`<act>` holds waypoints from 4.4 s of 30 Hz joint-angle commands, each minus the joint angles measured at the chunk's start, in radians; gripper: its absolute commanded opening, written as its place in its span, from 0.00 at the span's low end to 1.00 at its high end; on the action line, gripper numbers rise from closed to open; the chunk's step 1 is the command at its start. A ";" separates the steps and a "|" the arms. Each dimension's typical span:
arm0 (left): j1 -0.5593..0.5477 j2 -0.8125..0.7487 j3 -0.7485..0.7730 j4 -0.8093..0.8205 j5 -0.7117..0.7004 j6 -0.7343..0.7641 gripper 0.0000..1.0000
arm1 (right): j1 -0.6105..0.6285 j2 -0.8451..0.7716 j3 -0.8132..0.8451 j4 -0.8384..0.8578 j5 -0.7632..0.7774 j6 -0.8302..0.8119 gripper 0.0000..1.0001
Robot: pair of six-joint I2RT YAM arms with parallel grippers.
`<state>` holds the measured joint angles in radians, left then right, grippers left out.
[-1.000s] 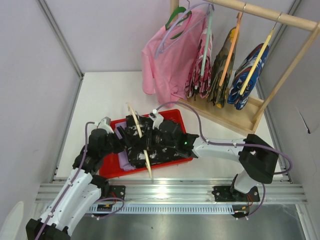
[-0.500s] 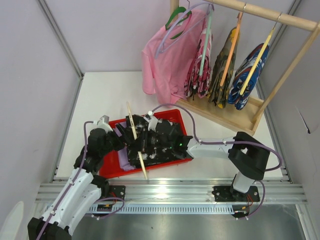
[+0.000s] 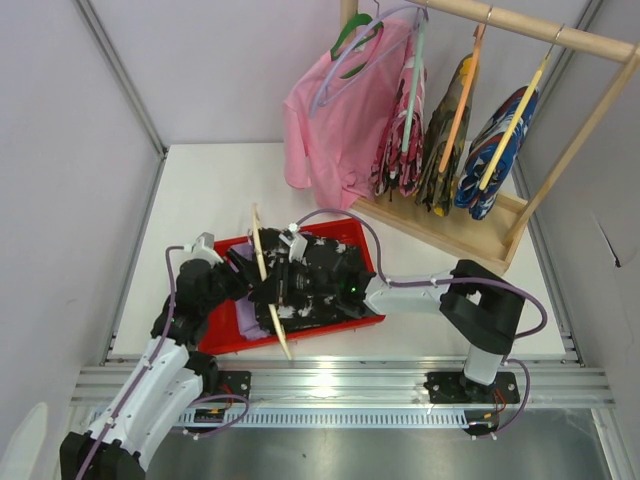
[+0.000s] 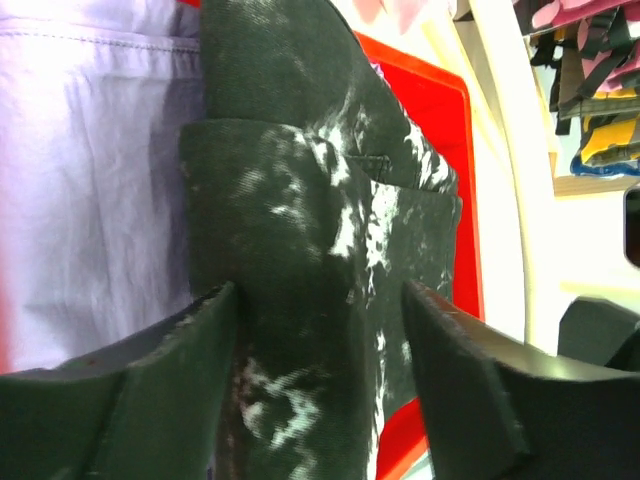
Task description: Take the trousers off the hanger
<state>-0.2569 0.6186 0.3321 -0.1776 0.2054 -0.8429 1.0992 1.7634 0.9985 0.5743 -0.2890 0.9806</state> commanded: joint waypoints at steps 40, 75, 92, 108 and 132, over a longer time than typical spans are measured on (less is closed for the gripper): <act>0.025 -0.060 -0.021 -0.123 0.074 0.097 0.00 | -0.128 -0.357 -0.155 -0.304 0.260 -0.221 0.00; -0.088 -0.438 0.188 -0.635 -0.064 -0.630 0.97 | -0.045 -0.102 -0.136 0.288 0.129 -0.007 0.00; -0.186 -0.030 0.242 -0.389 -0.156 -0.288 0.93 | -0.082 -0.196 -0.230 0.225 0.137 -0.034 0.00; -0.397 0.389 0.318 -0.289 -0.307 -0.076 0.99 | -0.099 -0.242 -0.296 0.182 0.168 -0.051 0.00; -0.383 0.202 0.064 -0.120 -0.357 -0.163 0.00 | -0.121 -0.257 -0.308 0.114 0.322 -0.023 0.00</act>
<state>-0.6319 0.8742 0.4236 -0.1898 -0.1452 -1.0233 1.0050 1.5875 0.6304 0.8940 -0.1482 1.0603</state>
